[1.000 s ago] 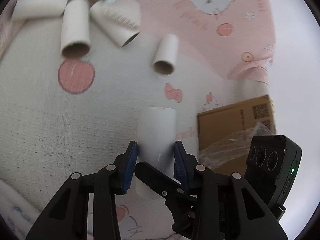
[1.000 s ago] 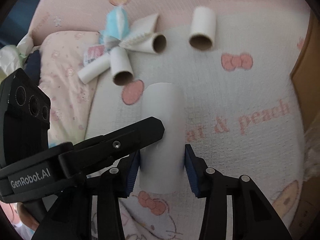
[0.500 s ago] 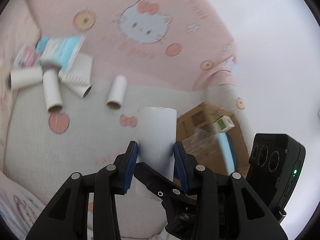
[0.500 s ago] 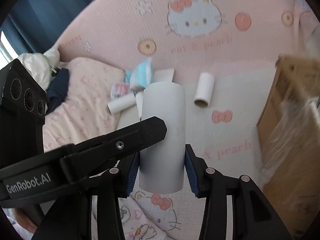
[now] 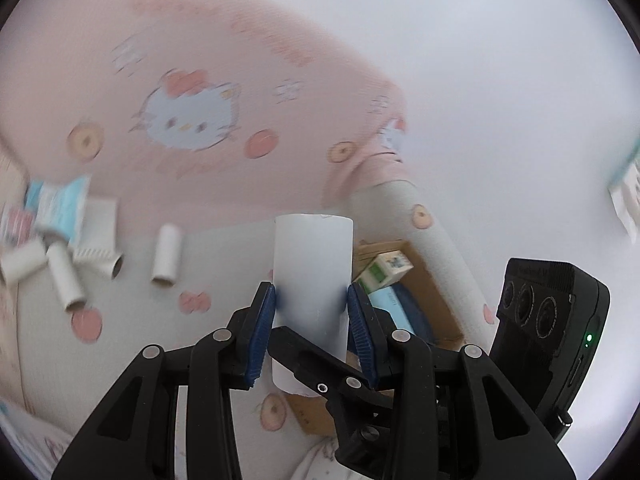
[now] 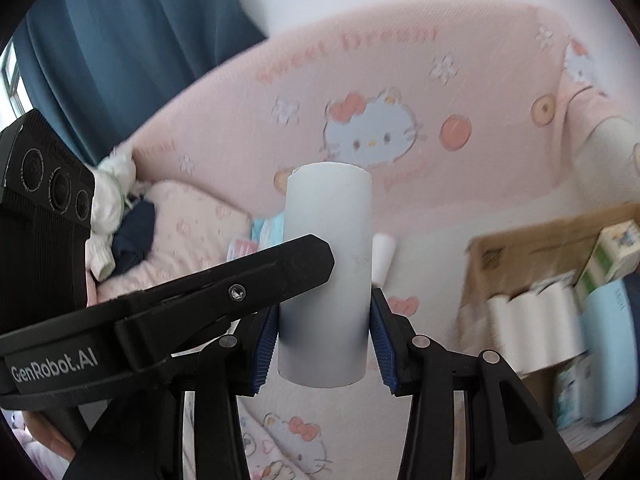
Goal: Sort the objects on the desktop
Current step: 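Bring the held tube over the box beside the paper rolls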
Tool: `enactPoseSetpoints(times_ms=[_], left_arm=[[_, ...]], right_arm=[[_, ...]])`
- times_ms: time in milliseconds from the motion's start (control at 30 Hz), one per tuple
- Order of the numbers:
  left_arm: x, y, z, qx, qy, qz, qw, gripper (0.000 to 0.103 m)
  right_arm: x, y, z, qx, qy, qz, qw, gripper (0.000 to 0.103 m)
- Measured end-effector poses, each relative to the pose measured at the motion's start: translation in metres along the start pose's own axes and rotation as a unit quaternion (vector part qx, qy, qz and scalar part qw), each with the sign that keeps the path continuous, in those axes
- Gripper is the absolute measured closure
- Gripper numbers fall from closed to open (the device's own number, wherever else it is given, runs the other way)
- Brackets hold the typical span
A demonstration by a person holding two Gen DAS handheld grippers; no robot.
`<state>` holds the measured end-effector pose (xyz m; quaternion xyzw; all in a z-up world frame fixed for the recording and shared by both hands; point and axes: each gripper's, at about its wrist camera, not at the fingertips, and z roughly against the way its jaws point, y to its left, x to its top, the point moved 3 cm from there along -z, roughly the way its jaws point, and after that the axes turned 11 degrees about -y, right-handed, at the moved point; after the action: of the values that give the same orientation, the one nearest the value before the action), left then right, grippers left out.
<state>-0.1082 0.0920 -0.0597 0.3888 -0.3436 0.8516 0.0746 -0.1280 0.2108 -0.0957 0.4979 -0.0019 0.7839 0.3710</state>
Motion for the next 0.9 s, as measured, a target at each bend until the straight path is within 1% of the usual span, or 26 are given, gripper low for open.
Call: enactPoseSetpoints(times_ms=[67, 200, 333, 467, 567, 667, 767, 867, 900], left_arm=[[0.006, -0.021, -0.007, -0.012, 0.002, -0.018, 0.9998, 0.062], [0.015, -0.060, -0.017, -0.038, -0.001, -0.047, 0.9982, 0.063], [0.021, -0.096, -0.032, -0.049, 0.009, -0.075, 0.9960, 0.063], [0.019, -0.120, -0.055, -0.049, 0.047, -0.090, 0.9936, 0.063], [0.013, -0.132, -0.078, -0.046, 0.081, -0.091, 0.9915, 0.063], [0.002, -0.134, -0.101, -0.033, 0.121, -0.068, 0.9898, 0.064], [-0.011, -0.130, -0.127, -0.012, 0.173, -0.039, 0.9841, 0.065], [-0.021, -0.126, -0.144, 0.002, 0.203, -0.024, 0.9790, 0.065], [-0.025, -0.124, -0.152, 0.007, 0.213, -0.017, 0.9770, 0.066]], right_arm=[[0.014, -0.013, 0.013, -0.001, -0.006, -0.006, 1.000, 0.062], [0.042, -0.038, 0.043, -0.005, -0.033, -0.008, 0.999, 0.062], [0.062, -0.062, 0.063, -0.004, -0.040, -0.017, 0.999, 0.062], [0.069, -0.088, 0.070, -0.007, -0.019, -0.032, 0.999, 0.062], [0.065, -0.109, 0.070, -0.018, -0.003, -0.039, 0.999, 0.062], [0.054, -0.130, 0.063, -0.026, 0.020, -0.047, 0.998, 0.062], [0.039, -0.151, 0.052, -0.025, 0.053, -0.059, 0.997, 0.062], [0.029, -0.165, 0.042, -0.026, 0.074, -0.068, 0.995, 0.062], [0.026, -0.169, 0.037, -0.032, 0.084, -0.058, 0.994, 0.062]])
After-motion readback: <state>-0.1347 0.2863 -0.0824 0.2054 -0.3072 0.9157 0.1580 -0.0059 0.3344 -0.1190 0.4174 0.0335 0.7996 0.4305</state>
